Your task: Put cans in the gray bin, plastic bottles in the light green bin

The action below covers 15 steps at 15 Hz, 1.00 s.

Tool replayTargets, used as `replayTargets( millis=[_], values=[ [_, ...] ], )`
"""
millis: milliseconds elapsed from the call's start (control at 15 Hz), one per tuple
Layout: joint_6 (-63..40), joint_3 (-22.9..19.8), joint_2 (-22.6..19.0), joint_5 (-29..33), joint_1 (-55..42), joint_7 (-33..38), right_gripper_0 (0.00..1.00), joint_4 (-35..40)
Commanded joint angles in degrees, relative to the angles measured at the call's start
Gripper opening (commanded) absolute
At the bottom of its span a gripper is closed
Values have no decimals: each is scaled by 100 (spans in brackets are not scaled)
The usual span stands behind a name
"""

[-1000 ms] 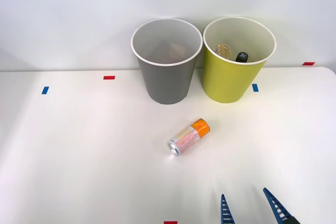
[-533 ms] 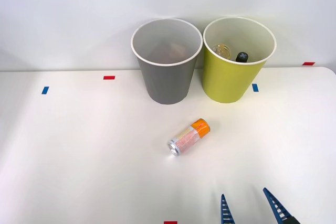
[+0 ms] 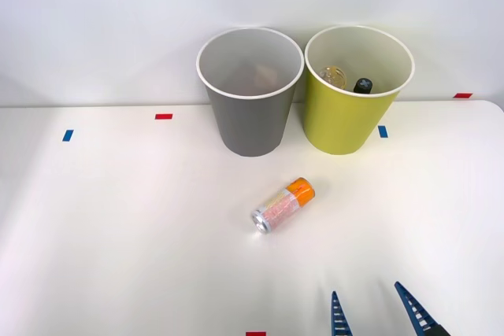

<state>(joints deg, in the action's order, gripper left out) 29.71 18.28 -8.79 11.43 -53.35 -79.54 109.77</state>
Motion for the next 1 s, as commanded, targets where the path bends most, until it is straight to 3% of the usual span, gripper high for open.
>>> replayTargets(
  millis=[67, 1000],
  values=[
    [0, 0, 0, 0, 0, 0, 100, 0],
    [0, 0, 0, 0, 0, 0, 100, 0]
  ],
)
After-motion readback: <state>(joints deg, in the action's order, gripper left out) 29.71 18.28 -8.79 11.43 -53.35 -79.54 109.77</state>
